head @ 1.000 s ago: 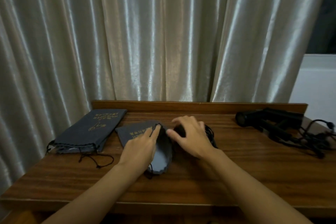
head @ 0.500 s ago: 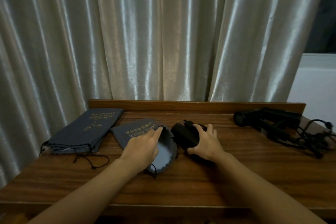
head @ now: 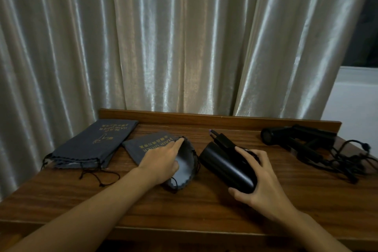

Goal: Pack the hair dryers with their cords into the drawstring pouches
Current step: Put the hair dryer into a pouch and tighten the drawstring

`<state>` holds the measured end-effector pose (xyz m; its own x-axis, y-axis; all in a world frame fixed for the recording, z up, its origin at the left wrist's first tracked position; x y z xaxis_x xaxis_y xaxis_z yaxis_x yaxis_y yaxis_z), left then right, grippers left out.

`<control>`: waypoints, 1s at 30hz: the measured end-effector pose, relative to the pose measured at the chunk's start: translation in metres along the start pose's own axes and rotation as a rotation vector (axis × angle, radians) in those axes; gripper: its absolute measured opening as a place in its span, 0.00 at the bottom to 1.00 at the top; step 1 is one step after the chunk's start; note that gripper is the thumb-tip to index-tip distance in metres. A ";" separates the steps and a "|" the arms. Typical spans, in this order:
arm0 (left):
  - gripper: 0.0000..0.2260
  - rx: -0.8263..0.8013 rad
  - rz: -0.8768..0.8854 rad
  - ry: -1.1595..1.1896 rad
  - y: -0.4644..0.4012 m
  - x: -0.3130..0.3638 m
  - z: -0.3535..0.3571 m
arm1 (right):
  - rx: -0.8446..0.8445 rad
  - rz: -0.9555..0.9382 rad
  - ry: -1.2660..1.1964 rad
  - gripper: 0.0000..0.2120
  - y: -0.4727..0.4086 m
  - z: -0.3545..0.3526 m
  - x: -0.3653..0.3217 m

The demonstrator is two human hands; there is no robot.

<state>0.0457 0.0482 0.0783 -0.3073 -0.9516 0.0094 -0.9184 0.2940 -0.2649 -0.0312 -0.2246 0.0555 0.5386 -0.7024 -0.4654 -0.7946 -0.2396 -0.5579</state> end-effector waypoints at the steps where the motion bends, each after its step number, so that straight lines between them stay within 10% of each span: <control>1: 0.32 -0.006 -0.006 0.017 -0.002 -0.001 0.000 | -0.019 -0.019 -0.017 0.48 0.003 -0.002 -0.006; 15: 0.35 -0.179 0.069 0.169 -0.002 -0.010 -0.007 | -0.426 -0.097 0.009 0.46 -0.026 0.037 -0.035; 20: 0.41 -0.216 0.116 0.204 0.004 -0.010 0.000 | -0.319 0.080 0.019 0.49 -0.058 0.049 -0.027; 30: 0.34 0.142 -0.072 0.279 0.020 -0.005 -0.013 | -0.219 -0.032 0.315 0.48 -0.069 0.093 -0.073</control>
<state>0.0253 0.0602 0.0859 -0.3171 -0.9023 0.2919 -0.9025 0.1925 -0.3853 0.0109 -0.0945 0.0642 0.4782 -0.8559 -0.1970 -0.8384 -0.3780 -0.3927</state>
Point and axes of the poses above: each hand's wrist, its own y-axis away from the middle knuckle, its own z-axis out of the palm, x = y × z, the point moved 3 cm from there along -y, towards the middle knuckle, and after that the axes turned 5 degrees about -z, right-handed, at the moved point
